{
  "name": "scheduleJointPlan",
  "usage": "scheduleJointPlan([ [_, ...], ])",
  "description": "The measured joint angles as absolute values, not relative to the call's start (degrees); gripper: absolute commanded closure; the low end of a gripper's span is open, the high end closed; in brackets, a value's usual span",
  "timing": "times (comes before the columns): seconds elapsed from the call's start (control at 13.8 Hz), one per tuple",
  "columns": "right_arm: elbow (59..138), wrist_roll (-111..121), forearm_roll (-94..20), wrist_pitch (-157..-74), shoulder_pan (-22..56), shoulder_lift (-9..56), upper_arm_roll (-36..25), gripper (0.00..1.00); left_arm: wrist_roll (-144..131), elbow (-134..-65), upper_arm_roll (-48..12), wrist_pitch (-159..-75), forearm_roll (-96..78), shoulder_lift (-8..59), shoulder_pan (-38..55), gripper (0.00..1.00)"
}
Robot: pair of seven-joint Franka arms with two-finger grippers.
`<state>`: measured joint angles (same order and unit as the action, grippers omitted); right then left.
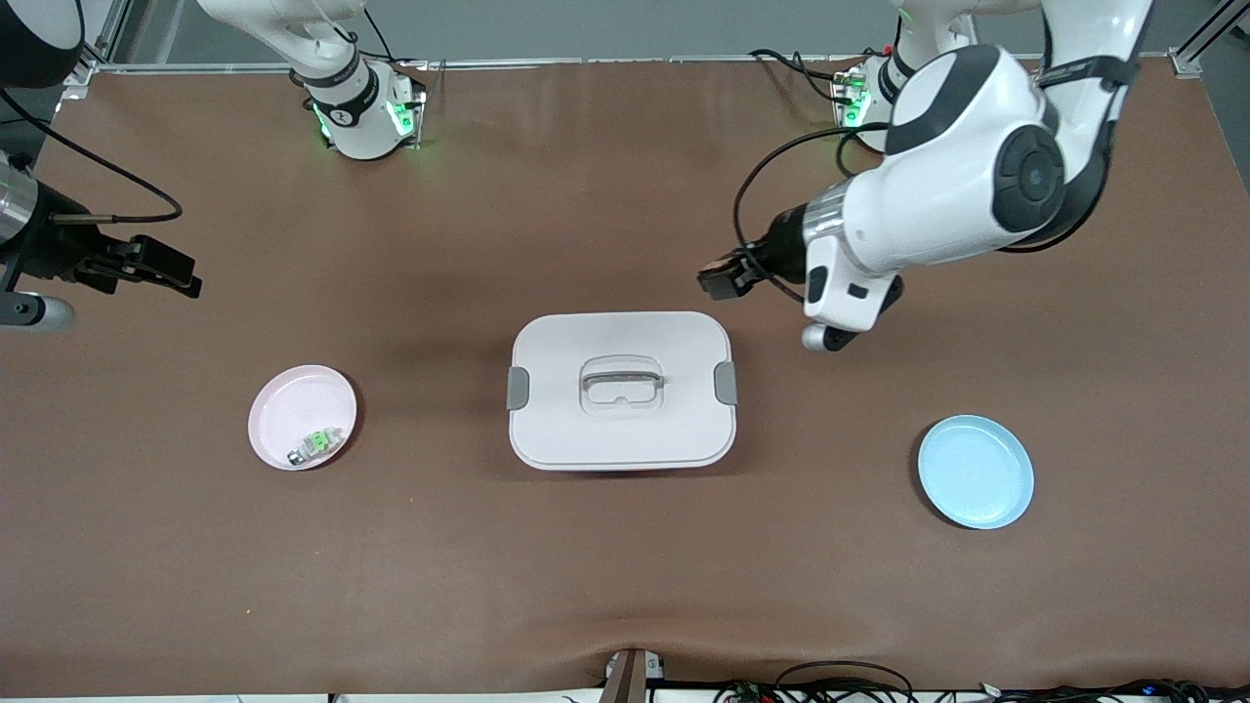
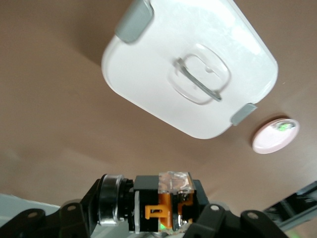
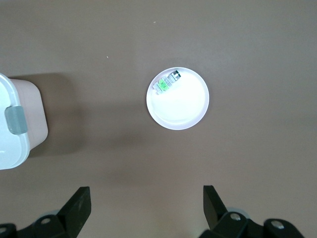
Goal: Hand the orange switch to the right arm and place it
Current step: 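Lift the orange switch with the left gripper toward the white box, then hold the switch above the box while the right gripper reaches it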
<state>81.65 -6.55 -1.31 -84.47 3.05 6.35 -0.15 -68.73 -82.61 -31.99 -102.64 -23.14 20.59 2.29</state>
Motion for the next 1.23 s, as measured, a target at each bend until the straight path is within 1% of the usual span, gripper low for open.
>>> scheduleJointPlan([
  [0.15,81.50,-9.07,-3.49,-84.47,4.24,5.70,-0.03,0.00,-74.19,-81.28,-31.99,-105.55,-24.03,22.98,4.78,1.00],
  [0.44,81.73,-24.18,-16.83,-84.99,5.95,3.68,0.11,0.00,-86.03,-78.66,-32.00,-111.25,-24.59,26.63,9.06,1.00],
  [0.58,82.55,-31.95,-19.29,-86.35,6.99,1.95,0.16,0.00,-88.38,-78.01,-32.00,-112.81,-24.59,27.29,10.20,1.00],
  [0.65,83.78,-34.39,-19.89,-88.42,7.86,0.74,0.19,0.00,-89.06,-77.90,-31.99,-113.40,-24.59,27.36,10.60,1.00],
  [0.8,90.03,-37.74,-21.94,-95.60,10.02,-3.28,0.32,0.00,-90.57,-77.89,-31.99,-114.85,-24.59,27.53,11.72,1.00],
  [0.94,99.63,-38.55,-27.56,-104.33,11.29,-8.64,0.42,0.00,-91.42,-77.88,-31.99,-115.38,-24.59,27.63,12.25,1.00],
  [1.09,108.33,-38.55,-29.96,-111.36,12.67,-13.33,0.55,0.00,-91.50,-77.86,-31.91,-115.42,-24.59,27.66,12.22,1.00],
  [1.23,114.25,-38.56,-31.58,-117.26,15.92,-15.91,0.69,0.00,-91.50,-77.81,-31.84,-115.43,-24.59,27.77,12.19,1.00],
])
